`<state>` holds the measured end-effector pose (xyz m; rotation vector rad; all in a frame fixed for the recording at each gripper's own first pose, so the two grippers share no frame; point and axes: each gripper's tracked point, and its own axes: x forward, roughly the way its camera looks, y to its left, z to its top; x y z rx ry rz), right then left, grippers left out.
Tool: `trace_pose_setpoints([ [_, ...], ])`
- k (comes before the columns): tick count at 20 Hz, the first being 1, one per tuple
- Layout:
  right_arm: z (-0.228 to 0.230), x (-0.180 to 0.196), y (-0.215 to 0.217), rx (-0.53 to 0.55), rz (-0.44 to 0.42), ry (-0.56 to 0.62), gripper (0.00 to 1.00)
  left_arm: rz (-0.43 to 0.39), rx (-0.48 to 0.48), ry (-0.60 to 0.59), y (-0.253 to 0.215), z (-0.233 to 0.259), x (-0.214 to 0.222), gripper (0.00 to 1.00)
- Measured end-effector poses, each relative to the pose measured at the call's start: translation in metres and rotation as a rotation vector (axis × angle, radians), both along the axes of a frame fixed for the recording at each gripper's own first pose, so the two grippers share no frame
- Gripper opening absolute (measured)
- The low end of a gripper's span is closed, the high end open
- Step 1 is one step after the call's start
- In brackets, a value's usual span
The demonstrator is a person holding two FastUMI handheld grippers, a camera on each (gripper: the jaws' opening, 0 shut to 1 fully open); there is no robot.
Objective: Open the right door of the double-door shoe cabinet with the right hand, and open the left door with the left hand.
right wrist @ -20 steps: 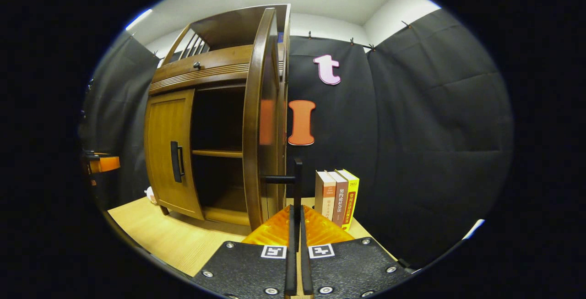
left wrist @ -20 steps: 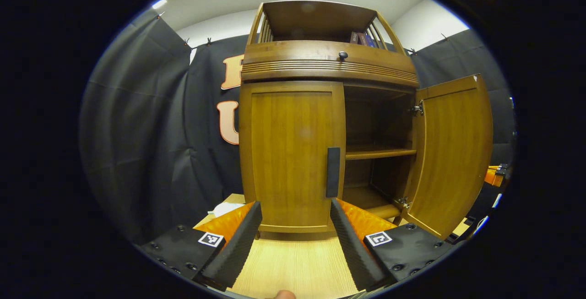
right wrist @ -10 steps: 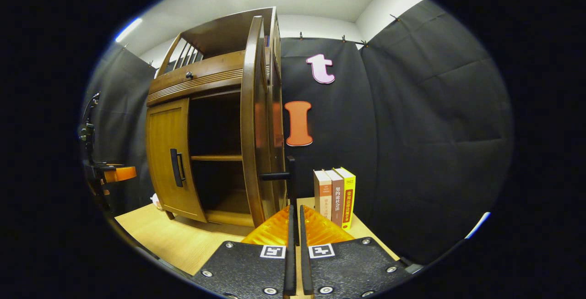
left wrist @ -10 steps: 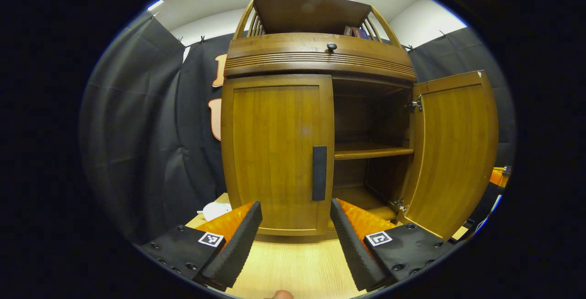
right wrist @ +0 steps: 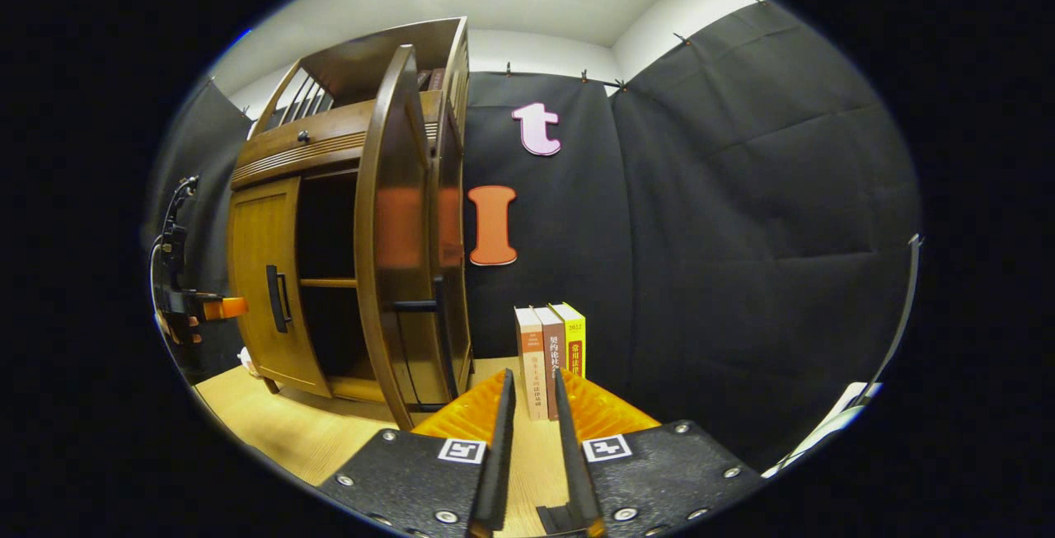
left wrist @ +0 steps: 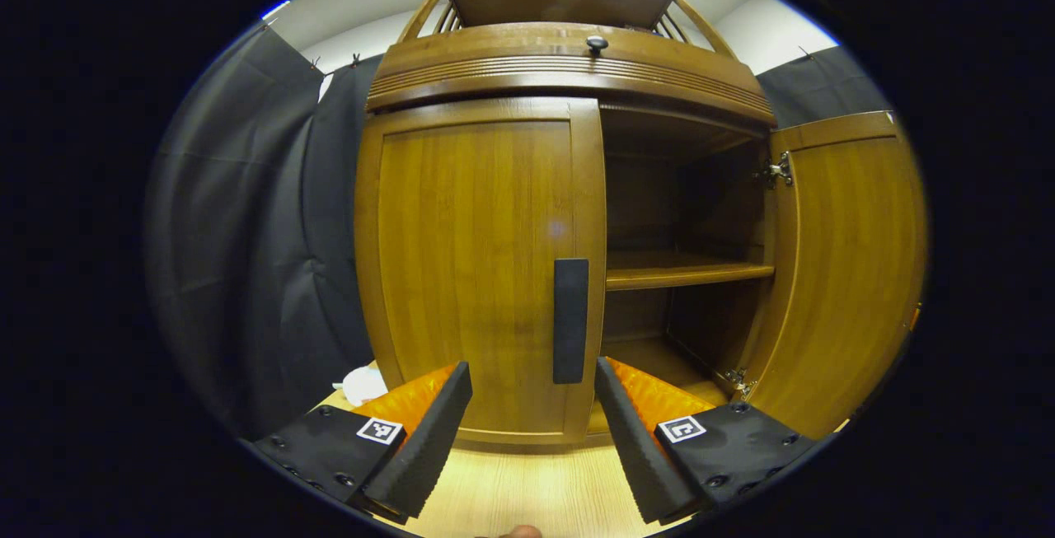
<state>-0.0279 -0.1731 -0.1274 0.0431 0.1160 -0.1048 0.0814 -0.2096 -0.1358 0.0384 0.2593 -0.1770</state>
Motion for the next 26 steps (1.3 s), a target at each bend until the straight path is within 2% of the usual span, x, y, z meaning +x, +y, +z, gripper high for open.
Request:
trace_pose_setpoints([
  [1, -0.002, 0.001, -0.005, 0.001, -0.011, 0.004, 0.34, -0.005, -0.005, 0.003, -0.003, -0.003, 0.005, 0.99],
  [3, -0.005, 0.001, -0.014, -0.008, -0.036, 0.010, 0.44, -0.010, -0.013, 0.006, -0.008, -0.007, 0.016, 0.99],
  [6, -0.011, 0.001, -0.018, -0.009, -0.049, 0.022, 0.84, -0.020, -0.039, 0.006, -0.018, -0.009, 0.035, 0.99],
  [7, -0.012, 0.002, -0.017, -0.006, -0.049, 0.027, 0.87, -0.024, -0.047, 0.006, -0.020, -0.011, 0.041, 0.99],
  [8, -0.014, 0.002, -0.018, -0.001, -0.052, 0.029, 0.84, -0.026, -0.049, 0.007, -0.022, -0.013, 0.046, 0.99],
  [10, -0.017, 0.005, -0.025, 0.009, -0.074, 0.030, 0.98, -0.024, -0.040, 0.009, -0.023, -0.017, 0.055, 0.99],
  [11, -0.019, 0.006, -0.029, 0.013, -0.085, 0.032, 0.92, -0.024, -0.034, 0.010, -0.024, -0.020, 0.060, 0.99],
  [14, -0.021, 0.005, -0.037, 0.012, -0.109, 0.037, 0.92, -0.030, -0.036, 0.000, -0.028, -0.021, 0.073, 0.99],
  [21, -0.019, 0.004, -0.044, 0.025, -0.139, 0.022, 0.92, -0.063, -0.047, -0.009, -0.041, -0.025, 0.087, 0.76],
  [23, -0.017, 0.004, -0.042, 0.024, -0.140, 0.021, 0.92, -0.090, -0.061, -0.014, -0.047, -0.023, 0.086, 0.65],
  [24, -0.017, 0.005, -0.041, 0.021, -0.137, 0.020, 0.99, -0.089, -0.052, -0.014, -0.047, -0.022, 0.088, 0.60],
  [25, -0.016, 0.004, -0.038, 0.020, -0.134, 0.020, 0.99, -0.090, -0.044, -0.016, -0.046, -0.022, 0.087, 0.54],
  [26, -0.017, 0.004, -0.037, 0.019, -0.129, 0.020, 0.92, -0.087, -0.043, -0.017, -0.045, -0.022, 0.086, 0.49],
])
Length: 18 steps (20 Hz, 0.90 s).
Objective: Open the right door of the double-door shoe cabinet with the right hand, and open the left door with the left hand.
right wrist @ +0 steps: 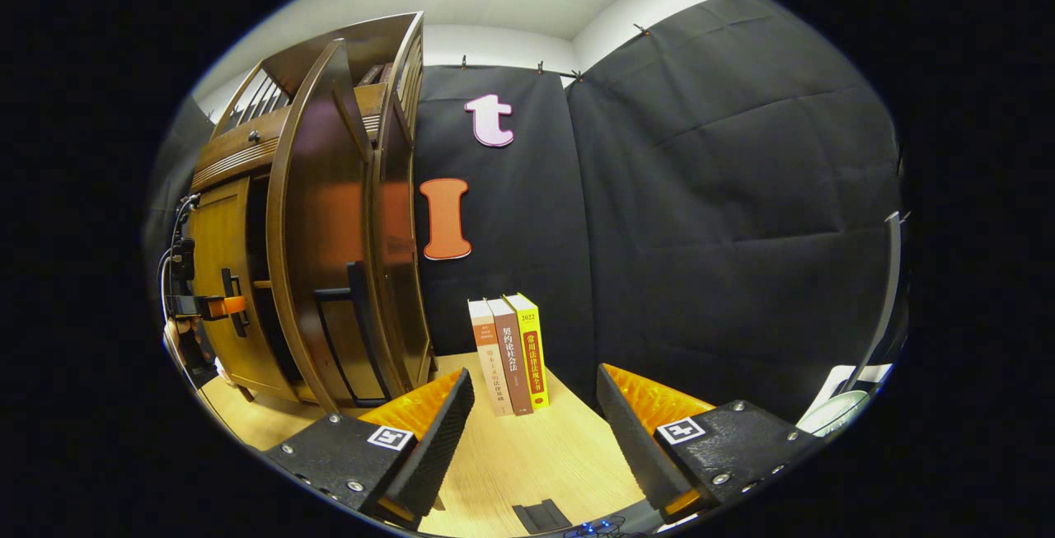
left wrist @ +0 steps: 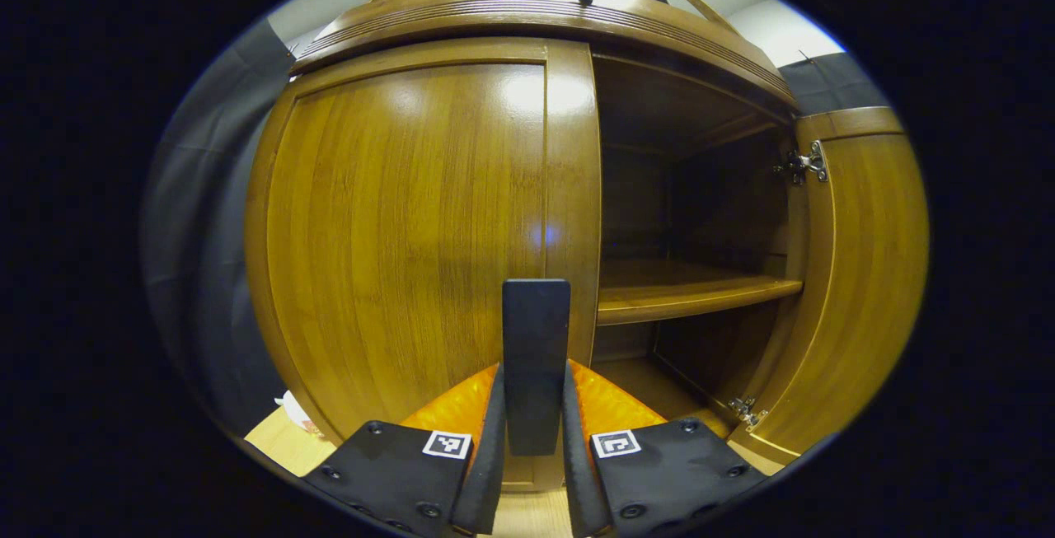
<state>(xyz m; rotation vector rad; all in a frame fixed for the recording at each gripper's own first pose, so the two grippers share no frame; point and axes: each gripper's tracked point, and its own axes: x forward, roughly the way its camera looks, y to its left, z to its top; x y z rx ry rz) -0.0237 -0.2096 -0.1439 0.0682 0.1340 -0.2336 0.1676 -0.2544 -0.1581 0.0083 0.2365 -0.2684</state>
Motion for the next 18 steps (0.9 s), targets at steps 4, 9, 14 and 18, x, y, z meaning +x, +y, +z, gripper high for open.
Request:
trace_pose_setpoints([
  [4, 0.002, -0.001, 0.010, -0.006, 0.011, 0.003, 0.99, -0.012, -0.004, -0.004, 0.002, 0.000, -0.010, 0.33],
  [9, 0.014, -0.005, 0.024, -0.009, 0.023, -0.008, 0.92, -0.050, -0.026, 0.013, 0.013, 0.007, -0.040, 0.36],
  [14, 0.025, -0.017, 0.044, -0.015, 0.038, -0.024, 0.99, -0.079, -0.029, 0.018, 0.033, 0.016, -0.072, 0.36],
  [18, 0.033, -0.020, 0.062, -0.018, 0.060, -0.037, 0.92, -0.093, -0.035, 0.029, 0.050, 0.020, -0.094, 0.36],
])
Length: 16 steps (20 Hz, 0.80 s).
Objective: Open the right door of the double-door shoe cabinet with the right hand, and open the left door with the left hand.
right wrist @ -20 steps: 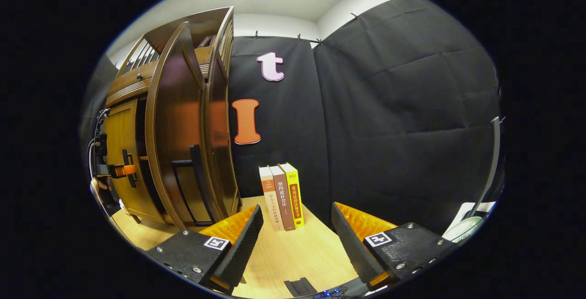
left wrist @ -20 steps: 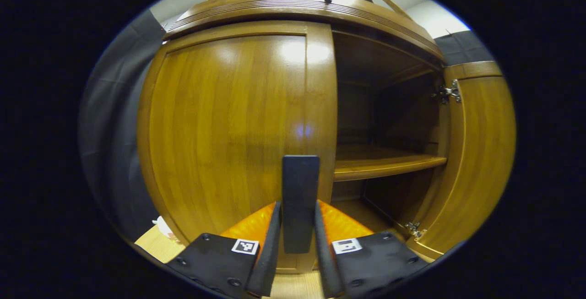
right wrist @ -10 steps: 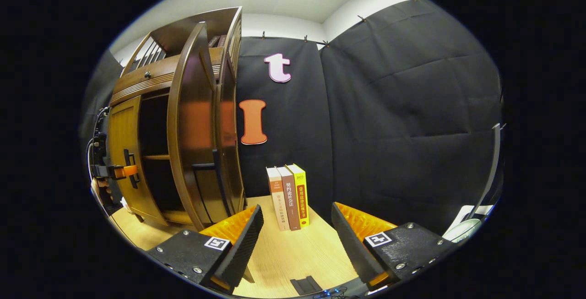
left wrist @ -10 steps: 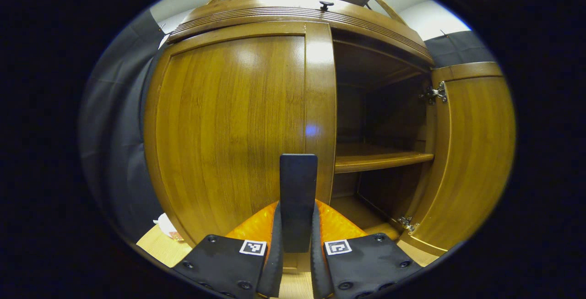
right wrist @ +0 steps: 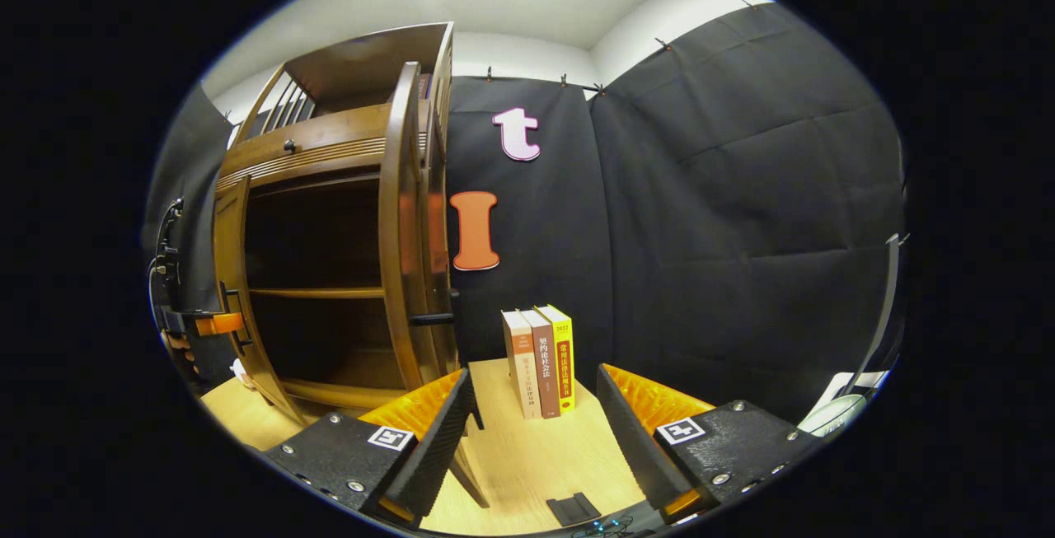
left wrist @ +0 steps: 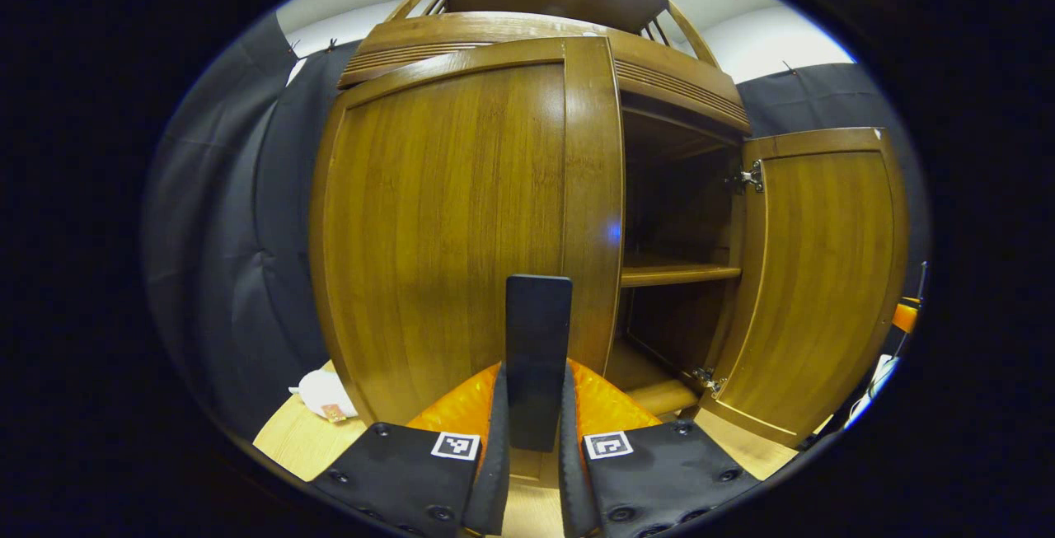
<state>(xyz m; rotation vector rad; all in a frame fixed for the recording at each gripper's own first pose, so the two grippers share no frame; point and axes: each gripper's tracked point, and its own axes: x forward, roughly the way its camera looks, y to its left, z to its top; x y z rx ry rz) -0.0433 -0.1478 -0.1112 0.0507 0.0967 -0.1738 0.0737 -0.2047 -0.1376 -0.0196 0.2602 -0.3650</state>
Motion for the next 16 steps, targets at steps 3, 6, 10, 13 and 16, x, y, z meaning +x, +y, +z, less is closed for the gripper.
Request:
trace_pose_setpoints([
  [3, 0.007, -0.005, 0.012, 0.002, 0.017, -0.010, 0.99, -0.006, 0.002, 0.001, 0.014, 0.004, -0.015, 0.29],
  [6, 0.009, -0.007, 0.024, 0.002, 0.036, -0.012, 0.92, -0.004, -0.001, 0.004, 0.025, 0.005, -0.026, 0.36],
  [10, 0.013, -0.008, 0.038, 0.008, 0.059, -0.020, 0.99, 0.010, 0.006, 0.002, 0.050, 0.011, -0.045, 0.35],
  [13, 0.015, -0.013, 0.049, 0.012, 0.077, -0.025, 0.92, 0.034, 0.018, 0.000, 0.070, 0.014, -0.056, 0.35],
  [16, 0.015, -0.013, 0.060, 0.011, 0.095, -0.024, 0.99, 0.052, 0.034, -0.008, 0.091, 0.017, -0.066, 0.29],
])
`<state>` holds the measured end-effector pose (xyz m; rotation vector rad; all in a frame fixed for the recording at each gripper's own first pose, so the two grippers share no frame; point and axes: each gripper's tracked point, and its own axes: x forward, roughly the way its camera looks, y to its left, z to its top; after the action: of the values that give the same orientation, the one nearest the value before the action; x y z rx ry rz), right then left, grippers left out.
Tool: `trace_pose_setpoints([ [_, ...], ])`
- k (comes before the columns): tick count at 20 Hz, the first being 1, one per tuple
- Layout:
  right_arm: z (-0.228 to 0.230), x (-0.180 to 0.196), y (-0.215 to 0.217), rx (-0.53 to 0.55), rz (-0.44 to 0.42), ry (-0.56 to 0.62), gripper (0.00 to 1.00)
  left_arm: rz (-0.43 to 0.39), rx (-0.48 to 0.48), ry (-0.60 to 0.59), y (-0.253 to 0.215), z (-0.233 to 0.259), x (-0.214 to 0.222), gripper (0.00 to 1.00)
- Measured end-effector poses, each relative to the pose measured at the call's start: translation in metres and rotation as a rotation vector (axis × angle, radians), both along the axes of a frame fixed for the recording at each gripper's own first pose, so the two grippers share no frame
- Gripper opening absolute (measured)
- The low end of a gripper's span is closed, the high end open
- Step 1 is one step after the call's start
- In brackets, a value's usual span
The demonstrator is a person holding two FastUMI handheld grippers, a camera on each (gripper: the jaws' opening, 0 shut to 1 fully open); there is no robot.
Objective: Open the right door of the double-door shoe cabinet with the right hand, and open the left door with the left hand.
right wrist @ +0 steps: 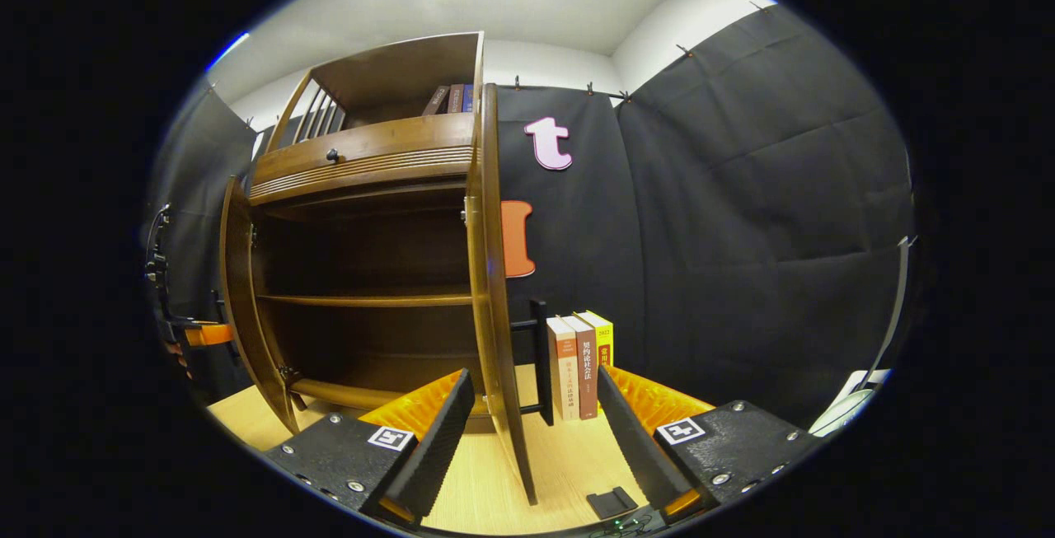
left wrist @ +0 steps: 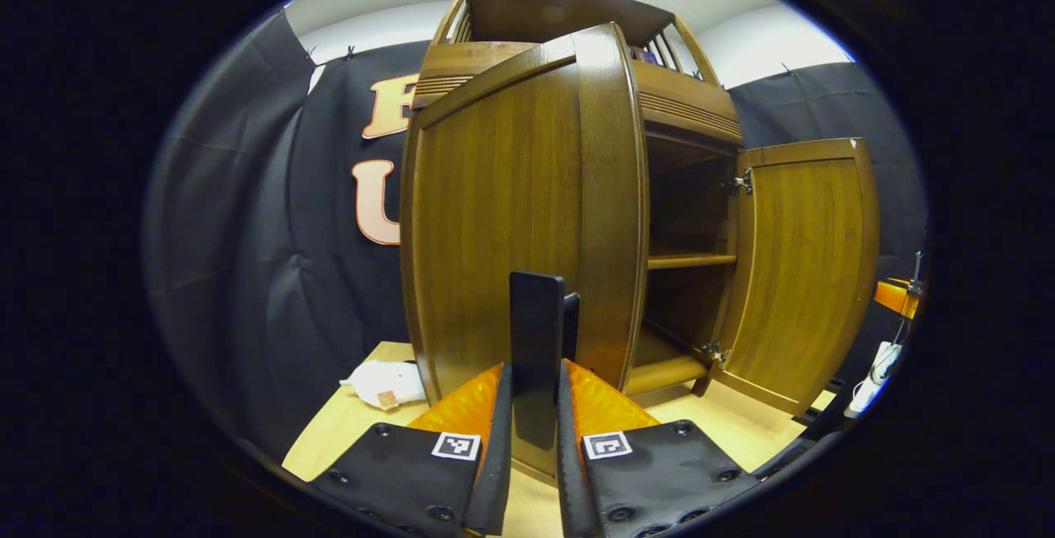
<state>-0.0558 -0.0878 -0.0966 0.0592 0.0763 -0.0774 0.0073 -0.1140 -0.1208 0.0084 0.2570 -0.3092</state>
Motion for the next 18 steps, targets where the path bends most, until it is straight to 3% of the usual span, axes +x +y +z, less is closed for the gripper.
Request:
trace_pose_setpoints([
  [1, 0.001, 0.001, 0.004, 0.000, 0.007, 0.000, 0.99, 0.005, 0.000, -0.004, 0.005, 0.001, -0.003, 0.28],
  [2, 0.002, 0.002, 0.008, 0.001, 0.012, 0.000, 0.92, 0.009, -0.002, -0.003, 0.011, 0.001, -0.004, 0.27],
  [4, 0.002, 0.002, 0.016, 0.005, 0.027, -0.002, 0.92, 0.018, -0.010, -0.003, 0.022, 0.000, -0.009, 0.30],
  [9, 0.004, 0.005, 0.031, -0.002, 0.051, -0.001, 0.92, 0.052, 0.013, -0.012, 0.053, -0.004, -0.015, 0.20],
  [15, 0.010, 0.007, 0.048, -0.006, 0.067, -0.008, 0.92, 0.060, -0.013, -0.011, 0.079, 0.000, -0.019, 0.19],
  [16, 0.010, 0.006, 0.050, -0.007, 0.070, -0.008, 0.92, 0.061, -0.011, -0.011, 0.083, -0.001, -0.020, 0.14],
  [18, 0.011, 0.005, 0.056, -0.004, 0.077, -0.009, 0.92, 0.056, -0.018, -0.006, 0.087, -0.001, -0.020, 0.16],
])
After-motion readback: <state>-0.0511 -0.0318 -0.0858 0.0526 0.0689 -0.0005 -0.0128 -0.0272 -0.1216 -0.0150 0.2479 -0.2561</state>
